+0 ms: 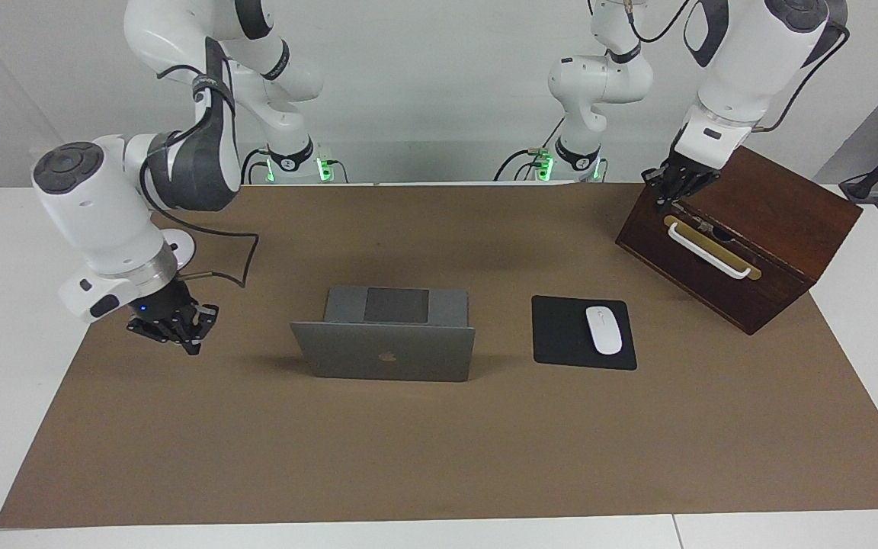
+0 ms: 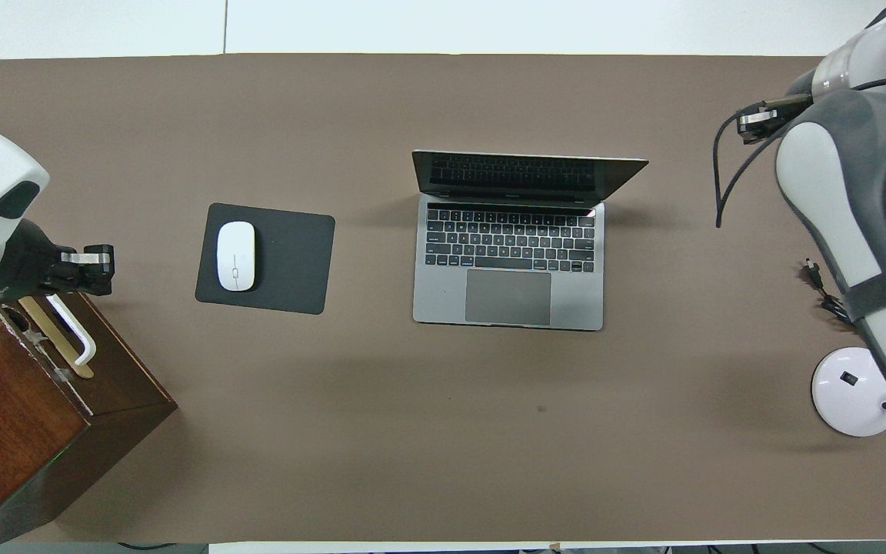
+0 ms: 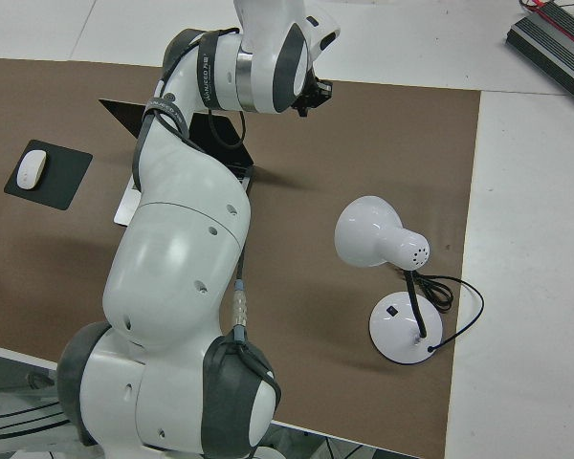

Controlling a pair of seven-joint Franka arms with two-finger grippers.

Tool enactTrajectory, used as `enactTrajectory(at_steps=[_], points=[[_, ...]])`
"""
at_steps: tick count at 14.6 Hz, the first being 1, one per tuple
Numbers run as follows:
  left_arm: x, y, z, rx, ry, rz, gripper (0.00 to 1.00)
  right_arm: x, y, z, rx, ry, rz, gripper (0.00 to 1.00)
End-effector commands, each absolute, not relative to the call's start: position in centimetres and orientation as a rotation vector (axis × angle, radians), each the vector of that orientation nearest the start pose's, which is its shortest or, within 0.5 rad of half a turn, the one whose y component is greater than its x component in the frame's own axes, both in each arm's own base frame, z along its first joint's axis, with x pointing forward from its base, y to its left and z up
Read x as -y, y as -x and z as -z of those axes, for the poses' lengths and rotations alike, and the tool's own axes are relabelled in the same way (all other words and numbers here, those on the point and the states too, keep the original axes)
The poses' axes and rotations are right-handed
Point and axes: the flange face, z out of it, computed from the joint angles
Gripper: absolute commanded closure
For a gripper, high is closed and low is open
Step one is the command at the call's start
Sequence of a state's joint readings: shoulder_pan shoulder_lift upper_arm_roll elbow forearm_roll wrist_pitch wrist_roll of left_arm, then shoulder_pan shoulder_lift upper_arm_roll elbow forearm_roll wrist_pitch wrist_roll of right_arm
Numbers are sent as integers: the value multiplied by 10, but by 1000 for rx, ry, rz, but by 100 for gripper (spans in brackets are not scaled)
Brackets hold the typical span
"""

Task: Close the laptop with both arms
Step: 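Reach the right gripper to the laptop lid while the left gripper advances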

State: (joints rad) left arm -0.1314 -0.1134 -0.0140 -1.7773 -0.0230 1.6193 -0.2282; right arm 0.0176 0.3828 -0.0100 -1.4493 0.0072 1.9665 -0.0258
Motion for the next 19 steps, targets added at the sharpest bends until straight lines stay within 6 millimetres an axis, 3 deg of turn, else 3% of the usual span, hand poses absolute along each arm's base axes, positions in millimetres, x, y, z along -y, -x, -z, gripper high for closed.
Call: enactTrajectory(at_steps=[1,5,11,15,19], points=[[76,-512,-594,181,3195,-23,100,-38,-691,-489,-1,3167,220,100],[70,-519,-592,242,3253,53,100,-58,-689,-489,-79,3160,228,100],[77,-511,-567,226,3262,173,100,-106,-681,-487,-181,3146,220,100],[124,-482,-534,77,3283,361,100,-125,-672,-480,-217,3144,208,100],[168,-437,-503,-95,3296,546,100,-133,-655,-462,-242,3133,221,100]])
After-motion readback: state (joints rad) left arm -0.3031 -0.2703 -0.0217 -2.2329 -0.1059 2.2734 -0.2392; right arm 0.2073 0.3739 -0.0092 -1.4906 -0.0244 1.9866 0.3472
